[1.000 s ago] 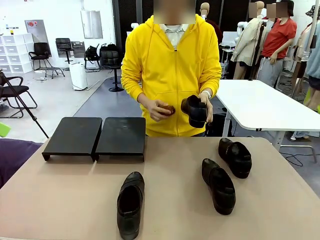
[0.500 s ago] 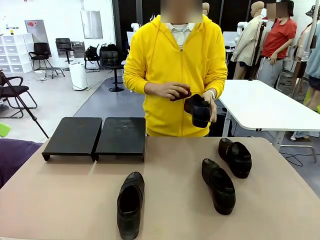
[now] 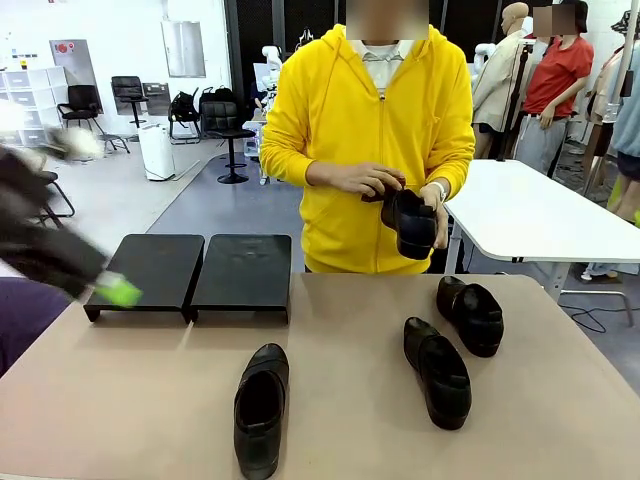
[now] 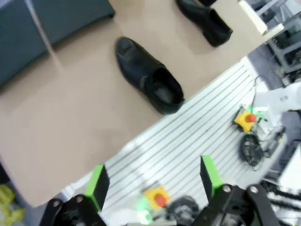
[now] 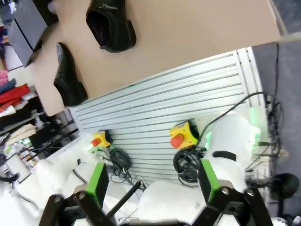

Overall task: Organize the shoes by placing them on the stand.
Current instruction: Place the Shoe from the middle of the table onto the Shoes Stand.

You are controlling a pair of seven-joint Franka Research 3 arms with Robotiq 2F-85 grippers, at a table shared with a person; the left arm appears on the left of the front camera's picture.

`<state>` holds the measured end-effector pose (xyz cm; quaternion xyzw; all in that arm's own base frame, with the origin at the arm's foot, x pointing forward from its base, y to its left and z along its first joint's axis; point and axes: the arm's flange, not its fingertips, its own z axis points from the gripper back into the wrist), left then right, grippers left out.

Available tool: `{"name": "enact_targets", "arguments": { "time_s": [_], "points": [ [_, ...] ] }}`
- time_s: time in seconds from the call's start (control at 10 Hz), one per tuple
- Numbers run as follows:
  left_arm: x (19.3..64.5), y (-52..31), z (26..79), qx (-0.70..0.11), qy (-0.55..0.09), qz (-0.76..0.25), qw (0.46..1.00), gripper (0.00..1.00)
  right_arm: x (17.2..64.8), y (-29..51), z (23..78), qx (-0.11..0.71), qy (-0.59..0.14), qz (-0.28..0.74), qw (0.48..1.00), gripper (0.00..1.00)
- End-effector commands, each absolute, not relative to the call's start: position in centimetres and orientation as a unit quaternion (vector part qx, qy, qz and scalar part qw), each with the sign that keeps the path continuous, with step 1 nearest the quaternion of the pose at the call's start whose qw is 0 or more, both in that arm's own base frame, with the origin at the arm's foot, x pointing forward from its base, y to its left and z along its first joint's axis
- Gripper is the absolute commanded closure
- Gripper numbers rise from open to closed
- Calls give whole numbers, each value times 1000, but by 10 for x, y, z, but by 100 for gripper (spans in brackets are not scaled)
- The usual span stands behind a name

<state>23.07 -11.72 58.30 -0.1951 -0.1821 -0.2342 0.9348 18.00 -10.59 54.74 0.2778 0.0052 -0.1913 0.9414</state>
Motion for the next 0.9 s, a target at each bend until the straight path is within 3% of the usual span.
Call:
{"name": "enact_targets", "arguments": {
  "time_s": [0.0,0.2,0.3,0.4,0.8],
  "points": [
    [305,-237,558,-193,-93,-187,959,0,179,-109,551,275,8,-194,942,0],
    [316,-305,481,-138,-24,-131,981,0,179,-109,551,275,8,-194,942,0],
    [320,-310,473,-126,-52,-90,987,0,179,-109,551,275,8,-194,942,0],
    [280,-290,477,-161,-58,-168,971,0,179,-109,551,275,8,-194,942,0],
    [292,-308,470,-158,-50,-153,974,0,179,-109,551,275,8,-194,942,0]
  ]
}}
